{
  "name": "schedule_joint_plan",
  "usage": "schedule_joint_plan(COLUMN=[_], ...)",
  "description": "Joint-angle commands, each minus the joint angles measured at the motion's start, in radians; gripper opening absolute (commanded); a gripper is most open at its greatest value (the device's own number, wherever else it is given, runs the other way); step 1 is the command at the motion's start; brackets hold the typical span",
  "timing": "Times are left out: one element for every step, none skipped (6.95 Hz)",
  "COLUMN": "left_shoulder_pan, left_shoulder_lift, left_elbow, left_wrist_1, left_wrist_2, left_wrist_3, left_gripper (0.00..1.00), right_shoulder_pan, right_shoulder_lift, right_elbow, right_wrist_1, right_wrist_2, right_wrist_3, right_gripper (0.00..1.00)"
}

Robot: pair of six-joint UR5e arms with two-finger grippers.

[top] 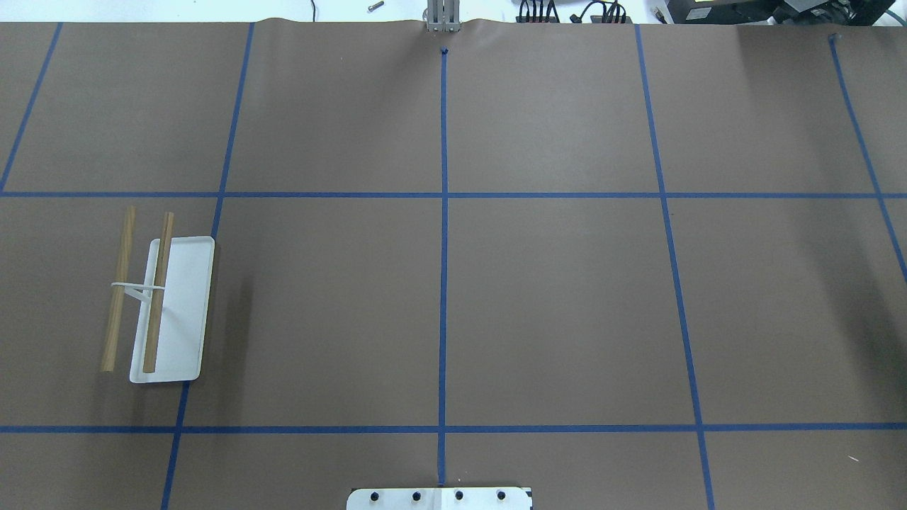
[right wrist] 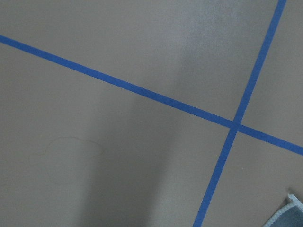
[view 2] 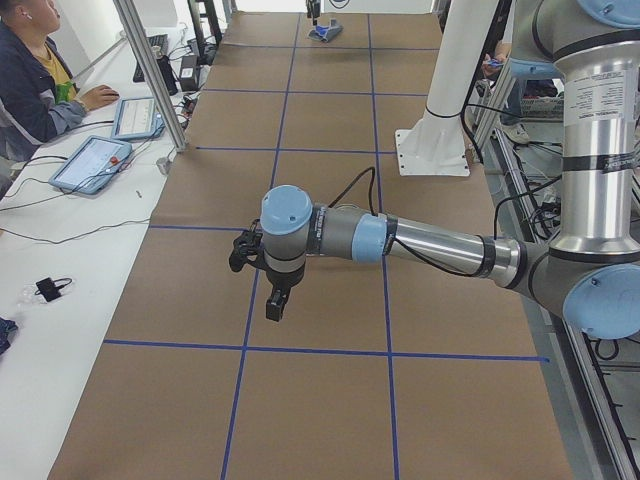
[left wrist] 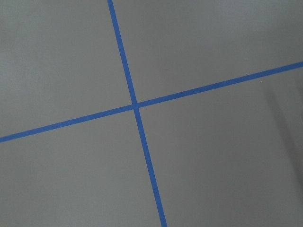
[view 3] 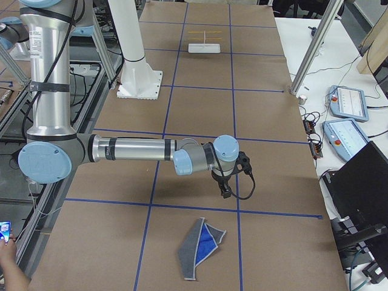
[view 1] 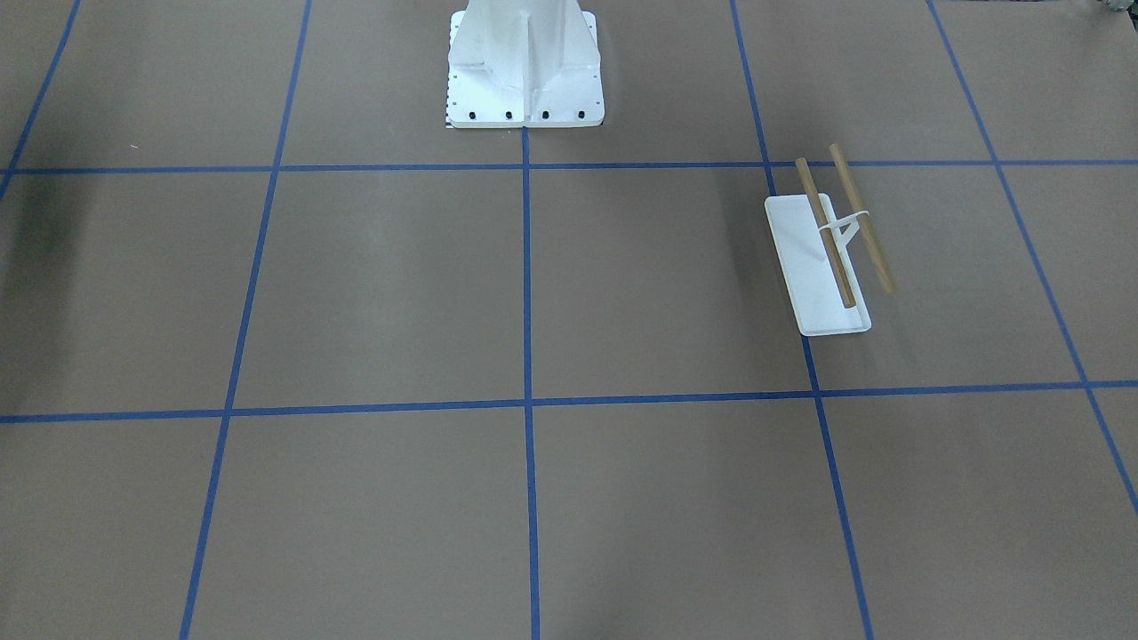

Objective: Hang towel on rack

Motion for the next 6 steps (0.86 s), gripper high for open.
schedule_joint_plan(left_shoulder_pan=[0.0,0.0,0.0,0.0,0.0,0.0], left_shoulder_lift=[0.001,0.001,0.001,0.001,0.001,0.001], left_elbow=[-0.002,-0.004,-0.002,-0.001,-0.004,-0.005], left_wrist_1=[0.0,0.0,0.0,0.0,0.0,0.0], left_wrist_2=[-0.002,-0.002,-0.004,-0.004,-0.004,-0.005], left_wrist_3=[0.0,0.0,0.0,0.0,0.0,-0.002], left_gripper=[0.98,0.98,0.98,0.98,0.98,0.98], right_shoulder_pan=[0.064,0.131,0.131,0.111,0.08,0.002], right_shoulder_lift=[0.021,0.069,0.093,0.118,0.144,0.141], right_elbow=[-0.137,-0.257,-0.346,-0.351,-0.345,-0.338], right_wrist_1=[-0.005,-0.011,0.002,0.003,-0.002,-0.005], right_wrist_2=[0.012,0.094,0.11,0.07,0.077,0.078], right_wrist_3=[-0.078,-0.125,-0.132,-0.12,-0.115,-0.115], right_gripper=[1.0,1.0,1.0,0.99,0.97,0.88])
